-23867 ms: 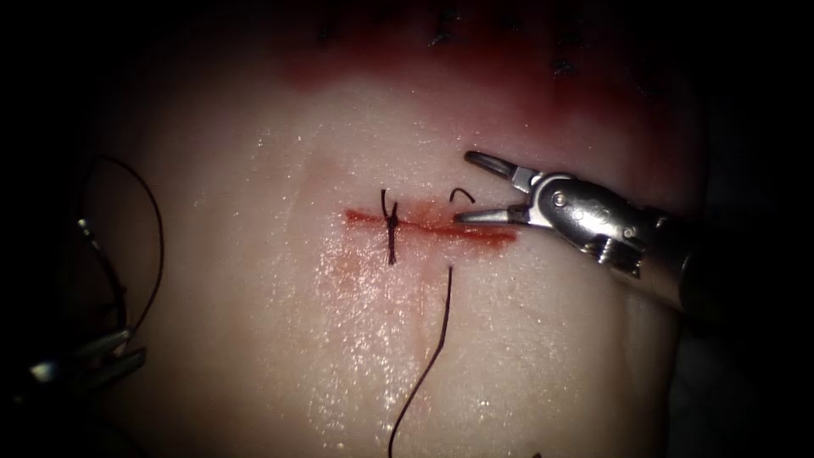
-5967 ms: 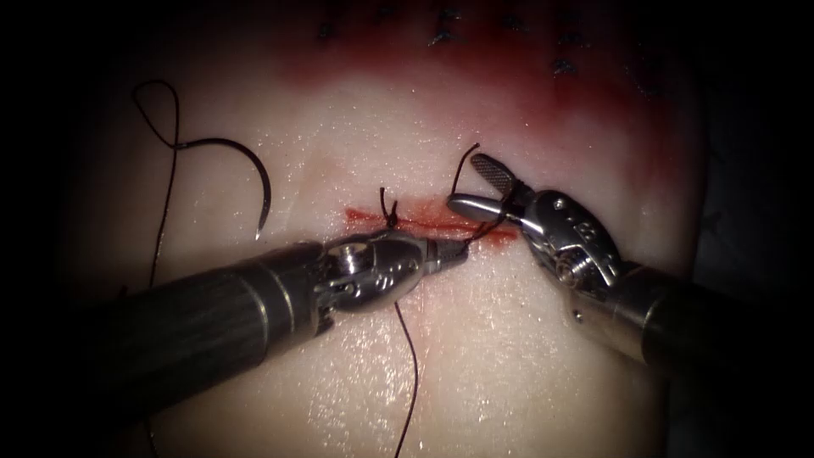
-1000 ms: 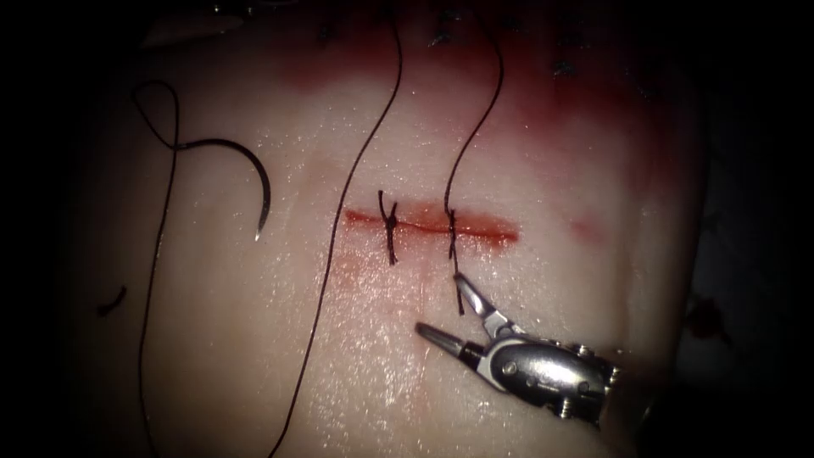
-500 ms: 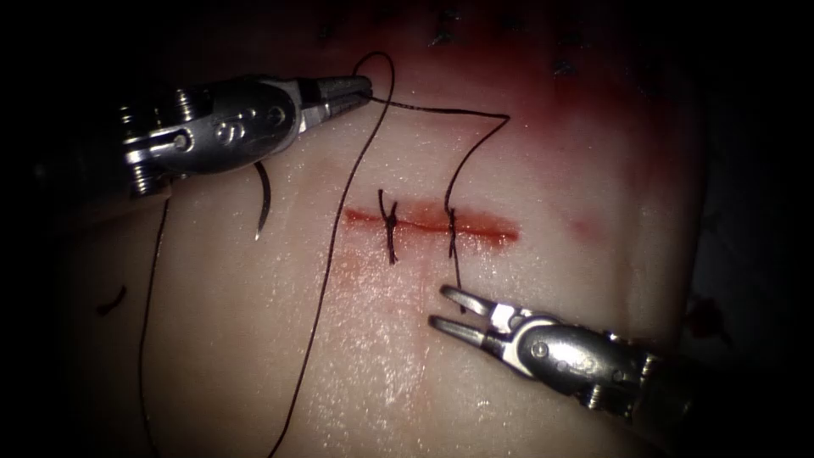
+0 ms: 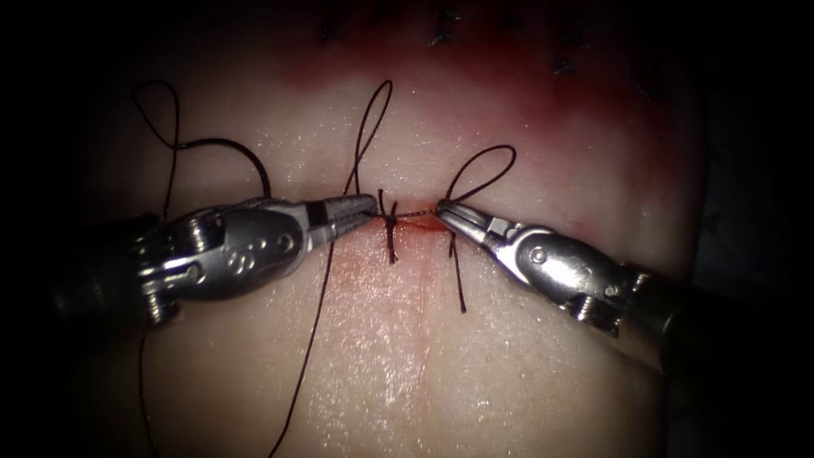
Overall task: Wound Closure
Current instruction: Wrap thread once, clockwise, around right grasper
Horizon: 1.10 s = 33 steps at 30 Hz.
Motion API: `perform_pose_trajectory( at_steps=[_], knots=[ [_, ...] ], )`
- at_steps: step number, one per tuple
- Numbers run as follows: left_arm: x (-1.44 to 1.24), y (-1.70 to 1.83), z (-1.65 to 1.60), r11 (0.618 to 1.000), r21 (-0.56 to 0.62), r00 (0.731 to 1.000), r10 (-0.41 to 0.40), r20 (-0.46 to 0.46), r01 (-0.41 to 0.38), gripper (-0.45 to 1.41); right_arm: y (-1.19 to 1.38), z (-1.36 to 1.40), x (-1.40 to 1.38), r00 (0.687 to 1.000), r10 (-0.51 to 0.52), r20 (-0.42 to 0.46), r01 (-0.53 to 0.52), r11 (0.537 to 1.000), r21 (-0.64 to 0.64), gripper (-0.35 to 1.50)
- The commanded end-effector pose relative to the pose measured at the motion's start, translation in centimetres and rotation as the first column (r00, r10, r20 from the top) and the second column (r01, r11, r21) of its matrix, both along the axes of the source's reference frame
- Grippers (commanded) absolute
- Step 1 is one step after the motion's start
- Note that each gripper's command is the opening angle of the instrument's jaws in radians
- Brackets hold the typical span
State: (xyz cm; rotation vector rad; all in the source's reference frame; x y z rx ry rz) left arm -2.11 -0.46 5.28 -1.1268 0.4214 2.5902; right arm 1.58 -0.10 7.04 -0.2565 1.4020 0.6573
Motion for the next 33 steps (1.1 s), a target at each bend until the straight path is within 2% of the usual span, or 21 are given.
perform_pose_trajectory(
  at_steps=[1,7,13,15,16,20,22,24,28,30,32,33],
  knots=[
    [-0.06,0.02,0.07,1.0,0.001,1.0,0.004,0.003,-0.004,-0.35,0.06,0.04,0.07,1.0,0.001,-0.028,-0.001,1.0,0.01,-0.35],
    [-0.15,-0.14,0.28,0.999,0.035,0.999,0.01,0.039,-0.011,-0.35,0.27,-0.05,0.11,0.982,0.004,-0.189,0.009,0.998,0.07,-0.35],
    [-0.29,-0.23,0.55,0.996,0.081,0.995,0.021,0.093,-0.028,-0.35,0.35,-0.13,0.15,0.94,-0.045,-0.337,0.082,0.992,0.096,-0.35],
    [-0.35,-0.2,0.68,0.993,0.103,0.99,0.035,0.133,-0.049,-0.35,0.37,-0.15,0.15,0.911,-0.084,-0.405,0.139,0.984,0.109,-0.35],
    [-0.39,-0.18,0.75,0.991,0.12,0.988,0.032,0.15,-0.05,-0.35,0.39,-0.15,0.15,0.882,-0.114,-0.458,0.187,0.976,0.116,-0.35],
    [-0.45,-0.09,0.83,0.99,0.126,0.985,0.044,0.169,-0.065,-0.35,0.43,-0.13,0.16,0.811,-0.224,-0.541,0.334,0.936,0.112,-0.35],
    [-0.48,-0.01,0.84,0.988,0.134,0.982,0.047,0.184,-0.073,-0.35,0.45,-0.1,0.16,0.768,-0.327,-0.55,0.453,0.885,0.106,-0.35],
    [-0.5,0.03,0.84,0.987,0.139,0.98,0.053,0.191,-0.081,-0.35,0.45,-0.09,0.16,0.74,-0.386,-0.551,0.517,0.85,0.1,-0.35],
    [-0.55,0.11,0.84,0.984,0.156,0.979,0.056,0.195,-0.087,-0.35,0.43,-0.07,0.18,0.662,-0.523,-0.536,0.661,0.744,0.091,-0.35],
    [-0.58,0.16,0.83,0.983,0.157,0.979,0.061,0.196,-0.092,-0.35,0.42,-0.07,0.2,0.625,-0.602,-0.497,0.719,0.692,0.066,-0.35],
    [-0.6,0.21,0.83,0.983,0.155,0.978,0.071,0.195,-0.102,-0.35,0.41,-0.08,0.21,0.575,-0.69,-0.44,0.777,0.629,0.03,-0.35],
    [-0.6,0.26,0.83,0.983,0.153,0.978,0.074,0.196,-0.105,-0.35,0.42,-0.08,0.21,0.524,-0.761,-0.384,0.822,0.569,-0.005,-0.35]
  ],
)
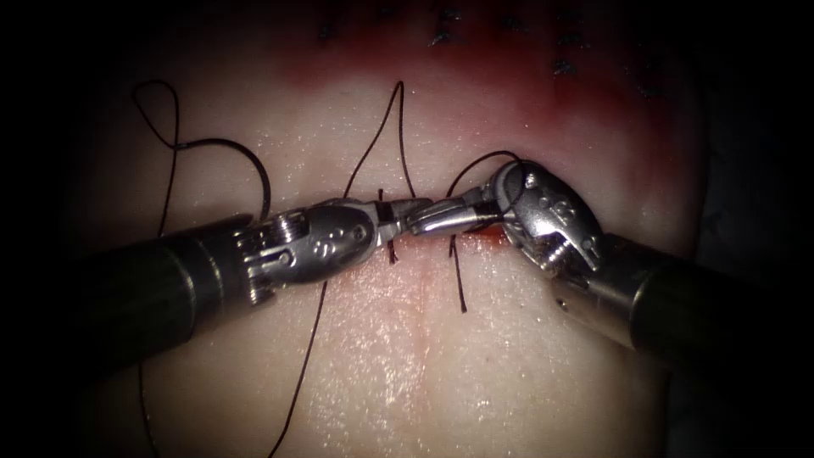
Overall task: Wound Closure
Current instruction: Wrap thread once, clockwise, around right grasper, then pick up tail with right needle driver
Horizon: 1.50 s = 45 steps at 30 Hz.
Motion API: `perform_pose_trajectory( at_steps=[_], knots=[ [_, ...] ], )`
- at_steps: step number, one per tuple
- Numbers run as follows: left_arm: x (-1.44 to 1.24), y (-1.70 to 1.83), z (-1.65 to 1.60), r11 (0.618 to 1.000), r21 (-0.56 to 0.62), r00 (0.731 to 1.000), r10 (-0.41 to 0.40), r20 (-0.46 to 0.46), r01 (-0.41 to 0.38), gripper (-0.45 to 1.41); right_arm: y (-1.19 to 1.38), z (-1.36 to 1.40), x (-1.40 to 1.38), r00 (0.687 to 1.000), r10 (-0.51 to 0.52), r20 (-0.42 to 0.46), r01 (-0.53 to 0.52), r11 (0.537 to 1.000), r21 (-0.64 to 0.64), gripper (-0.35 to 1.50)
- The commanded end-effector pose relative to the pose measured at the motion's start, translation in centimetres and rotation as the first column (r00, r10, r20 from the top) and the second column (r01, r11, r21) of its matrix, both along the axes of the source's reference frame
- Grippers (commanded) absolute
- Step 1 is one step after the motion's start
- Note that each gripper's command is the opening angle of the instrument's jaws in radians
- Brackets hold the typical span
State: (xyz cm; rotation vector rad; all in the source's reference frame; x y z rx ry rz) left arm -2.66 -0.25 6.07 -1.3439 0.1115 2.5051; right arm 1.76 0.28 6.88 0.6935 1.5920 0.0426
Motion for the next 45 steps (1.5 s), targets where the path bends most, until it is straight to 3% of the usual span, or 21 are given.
perform_pose_trajectory(
  at_steps=[1,7,14,15,19,21,23,29,36,44,45],
  knots=[
    [-0.06,0.06,0.04,1.0,-0.001,1.0,0.005,0.003,-0.005,-0.35,0.04,0.07,0.04,0.999,-0.032,0.01,0.033,0.998,-0.049,-0.35],
    [-0.06,0.16,0.09,1.0,0.008,1.0,0.014,0.002,-0.014,-0.35,0.04,0.05,0.11,0.98,-0.188,0.065,0.197,0.96,-0.197,-0.35],
    [-0.05,0.18,0.15,1.0,0.008,1.0,0.02,-0.005,-0.02,-0.35,-0.09,-0.04,0.27,0.944,-0.294,0.148,0.327,0.895,-0.305,-0.32],
    [-0.05,0.17,0.15,1.0,0.008,1.0,0.019,-0.007,-0.019,-0.35,-0.12,-0.04,0.29,0.935,-0.314,0.165,0.352,0.88,-0.319,-0.2],
    [-0.05,0.17,0.15,1.0,0.007,1.0,0.018,-0.01,-0.018,-0.35,-0.24,-0.07,0.41,0.896,-0.38,0.23,0.442,0.821,-0.362,0.56],
    [-0.04,0.17,0.15,1.0,0.007,1.0,0.019,-0.009,-0.019,-0.35,-0.29,-0.07,0.47,0.884,-0.379,0.273,0.462,0.8,-0.383,1.08],
    [-0.04,0.18,0.16,1.0,0.007,1.0,0.019,-0.008,-0.019,-0.35,-0.31,-0.07,0.5,0.873,-0.384,0.302,0.48,0.788,-0.386,1.23],
    [0.0,0.18,0.19,1.0,0.003,1.0,0.019,-0.016,-0.019,-0.35,-0.31,-0.05,0.46,0.829,-0.412,0.377,0.549,0.726,-0.413,1.23],
    [0.1,0.19,0.23,1.0,0.004,0.999,0.015,-0.031,-0.014,-0.35,-0.41,0.08,0.33,0.785,-0.44,0.435,0.611,0.663,-0.433,1.06],
    [0.11,0.18,0.24,1.0,0.006,0.999,0.01,-0.033,-0.01,-0.35,-0.53,0.28,0.21,0.763,-0.45,0.465,0.641,0.623,-0.448,1.05],
    [0.1,0.18,0.24,1.0,0.006,0.999,0.01,-0.033,-0.01,-0.35,-0.54,0.3,0.2,0.758,-0.452,0.47,0.646,0.618,-0.448,0.98]
  ],
)
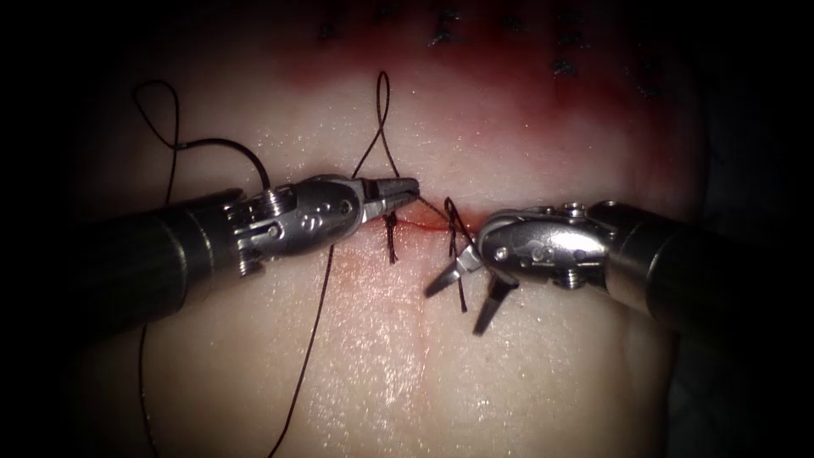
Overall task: Wound Closure
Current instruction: Pick up tail with right needle driver
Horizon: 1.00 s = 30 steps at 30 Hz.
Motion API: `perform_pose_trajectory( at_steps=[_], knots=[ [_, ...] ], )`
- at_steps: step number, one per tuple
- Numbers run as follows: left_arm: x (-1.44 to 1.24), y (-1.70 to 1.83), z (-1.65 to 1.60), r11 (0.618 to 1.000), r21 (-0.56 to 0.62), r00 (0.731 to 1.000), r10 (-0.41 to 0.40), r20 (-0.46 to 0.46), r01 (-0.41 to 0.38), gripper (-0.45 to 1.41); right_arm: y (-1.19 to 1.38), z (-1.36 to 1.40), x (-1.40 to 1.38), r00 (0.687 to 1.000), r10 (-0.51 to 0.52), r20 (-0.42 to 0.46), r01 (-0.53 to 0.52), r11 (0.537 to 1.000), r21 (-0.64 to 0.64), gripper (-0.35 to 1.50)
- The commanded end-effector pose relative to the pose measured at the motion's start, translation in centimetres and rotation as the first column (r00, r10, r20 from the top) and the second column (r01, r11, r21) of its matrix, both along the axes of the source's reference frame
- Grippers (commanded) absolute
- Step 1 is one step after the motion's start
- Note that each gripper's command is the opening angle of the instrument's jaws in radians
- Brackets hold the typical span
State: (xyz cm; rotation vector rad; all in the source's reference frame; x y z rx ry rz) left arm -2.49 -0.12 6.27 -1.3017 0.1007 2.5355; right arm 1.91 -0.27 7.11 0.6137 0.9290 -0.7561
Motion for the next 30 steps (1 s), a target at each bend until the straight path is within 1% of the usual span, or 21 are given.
perform_pose_trajectory(
  at_steps=[1,2,3,4,5,8,9,10,12,14,18,25,30],
  knots=[
    [-0.06,0.05,0.04,1.0,-0.003,1.0,-0.001,0.001,0.001,-0.35,0.01,0.08,0.04,1.0,-0.005,0.003,0.005,1.0,-0.003,0.89],
    [-0.06,0.05,0.04,1.0,-0.003,1.0,-0.001,0.001,0.001,-0.35,0.02,0.09,0.04,1.0,-0.005,0.003,0.005,1.0,-0.003,0.84],
    [-0.06,0.04,0.04,1.0,-0.003,1.0,-0.001,0.001,0.001,-0.35,0.03,0.09,0.03,1.0,-0.005,0.004,0.005,1.0,-0.002,0.69],
    [-0.06,0.04,0.04,1.0,-0.003,1.0,-0.001,0.001,0.001,-0.35,0.04,0.09,0.03,1.0,-0.004,0.004,0.004,1.0,-0.002,0.52],
    [-0.07,0.03,0.05,1.0,-0.004,1.0,-0.001,0.0,0.001,-0.35,0.05,0.09,0.03,1.0,-0.003,0.005,0.003,1.0,0.0,0.25],
    [-0.08,0.0,0.05,1.0,-0.003,1.0,-0.006,-0.001,0.006,-0.35,0.07,0.09,0.04,1.0,-0.001,0.006,0.001,1.0,0.001,0.04],
    [-0.08,-0.01,0.06,1.0,-0.004,1.0,-0.006,-0.001,0.006,-0.35,0.08,0.09,0.04,1.0,-0.001,0.006,0.001,1.0,0.002,-0.12],
    [-0.09,-0.02,0.06,1.0,-0.005,1.0,-0.006,-0.002,0.006,-0.35,0.09,0.09,0.04,1.0,0.001,0.007,-0.001,1.0,0.002,-0.35],
    [-0.09,-0.04,0.06,1.0,-0.006,1.0,-0.006,-0.002,0.006,-0.35,0.14,0.11,0.04,1.0,0.006,0.011,-0.006,1.0,0.002,-0.35],
    [-0.08,-0.06,0.06,1.0,-0.008,1.0,-0.004,-0.002,0.004,-0.35,0.24,0.13,0.03,0.999,0.041,0.019,-0.04,0.998,-0.047,-0.35],
    [-0.06,-0.12,0.02,1.0,-0.009,1.0,-0.001,-0.001,0.001,-0.35,0.36,0.11,0.0,0.999,0.049,0.02,-0.048,0.998,-0.051,-0.35],
    [-0.01,-0.25,-0.08,1.0,-0.011,1.0,-0.003,-0.016,0.003,-0.35,0.43,-0.03,0.03,0.992,0.118,-0.038,-0.117,0.993,0.007,-0.35],
    [0.02,-0.43,-0.09,1.0,-0.024,0.999,-0.008,-0.037,0.007,-0.35,0.52,-0.15,-0.01,0.984,0.162,-0.079,-0.157,0.986,0.063,-0.35]
  ],
)
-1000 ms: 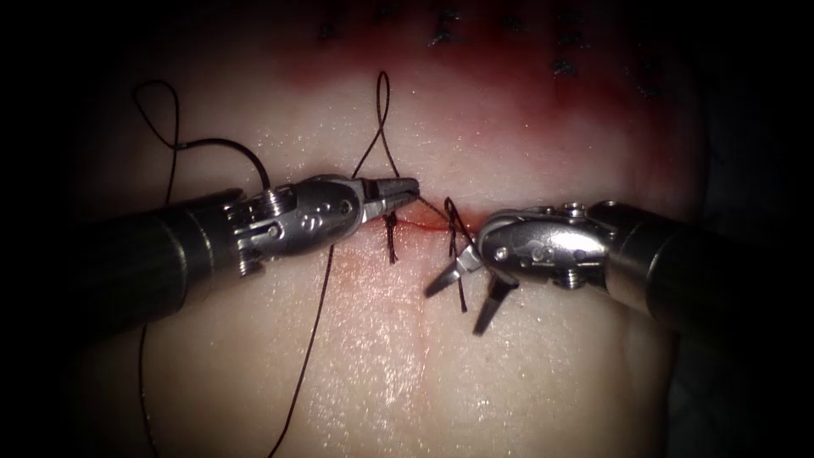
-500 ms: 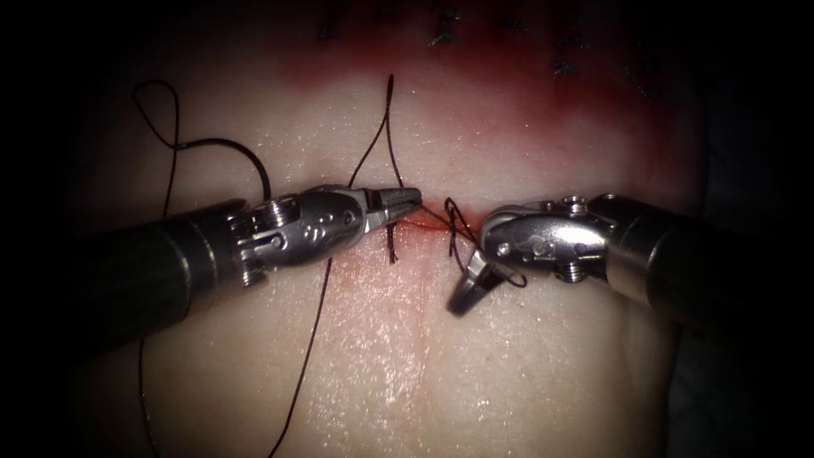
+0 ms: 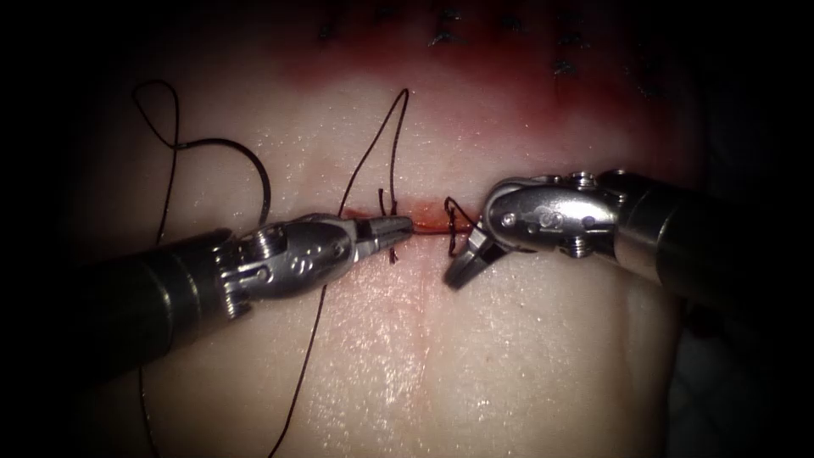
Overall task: Wound Closure
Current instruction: Pick up tail with right needle driver, then pull upward on suture with right hand and downward on suture with left end-effector to tighten
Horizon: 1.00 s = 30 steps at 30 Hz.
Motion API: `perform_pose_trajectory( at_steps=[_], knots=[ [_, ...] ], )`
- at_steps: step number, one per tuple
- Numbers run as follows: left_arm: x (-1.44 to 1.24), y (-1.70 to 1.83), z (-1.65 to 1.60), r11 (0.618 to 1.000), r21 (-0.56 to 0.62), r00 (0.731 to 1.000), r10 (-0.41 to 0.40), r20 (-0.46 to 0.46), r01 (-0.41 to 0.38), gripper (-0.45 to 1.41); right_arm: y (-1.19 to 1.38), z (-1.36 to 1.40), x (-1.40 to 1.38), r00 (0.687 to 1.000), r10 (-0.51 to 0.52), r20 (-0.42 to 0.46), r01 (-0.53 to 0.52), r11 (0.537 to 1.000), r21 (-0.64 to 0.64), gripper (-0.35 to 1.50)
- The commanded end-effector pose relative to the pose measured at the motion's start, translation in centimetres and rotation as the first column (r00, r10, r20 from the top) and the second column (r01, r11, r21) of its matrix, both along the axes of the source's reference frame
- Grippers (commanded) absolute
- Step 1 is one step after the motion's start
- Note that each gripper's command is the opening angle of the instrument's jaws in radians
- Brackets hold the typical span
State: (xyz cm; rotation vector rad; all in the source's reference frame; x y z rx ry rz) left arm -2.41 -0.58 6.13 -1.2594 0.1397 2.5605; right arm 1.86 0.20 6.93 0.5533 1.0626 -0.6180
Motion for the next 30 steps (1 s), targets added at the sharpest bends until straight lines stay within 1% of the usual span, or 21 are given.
perform_pose_trajectory(
  at_steps=[1,4,8,16,23,27,30],
  knots=[
    [-0.05,-0.01,0.05,1.0,-0.007,1.0,0.0,-0.001,0.0,-0.35,0.08,0.01,0.03,1.0,0.016,-0.017,-0.016,1.0,0.013,-0.35],
    [-0.02,-0.17,0.07,1.0,-0.017,1.0,0.009,-0.008,-0.009,-0.35,0.13,-0.01,0.01,0.998,0.038,-0.043,-0.036,0.999,0.031,-0.35],
    [0.03,-0.38,0.04,1.0,-0.019,1.0,0.022,-0.013,-0.022,-0.35,0.18,-0.01,-0.01,0.997,0.06,-0.05,-0.058,0.997,0.047,-0.35],
    [0.19,-0.73,-0.27,1.0,-0.016,0.999,0.027,-0.019,-0.027,-0.35,0.32,0.05,-0.04,0.991,0.115,-0.062,-0.11,0.991,0.079,-0.35],
    [0.2,-0.94,-0.51,0.999,-0.015,0.999,0.028,-0.023,-0.028,-0.35,0.42,0.09,-0.06,0.986,0.149,-0.072,-0.142,0.985,0.094,-0.35],
    [0.21,-1.04,-0.61,0.999,-0.016,0.999,0.029,-0.023,-0.029,-0.35,0.5,0.15,-0.08,0.986,0.158,-0.063,-0.152,0.984,0.088,-0.35],
    [0.26,-1.22,-0.69,0.999,-0.025,0.999,0.036,-0.022,-0.037,-0.35,0.56,0.21,-0.1,0.983,0.172,-0.062,-0.166,0.982,0.089,-0.35]
  ],
)
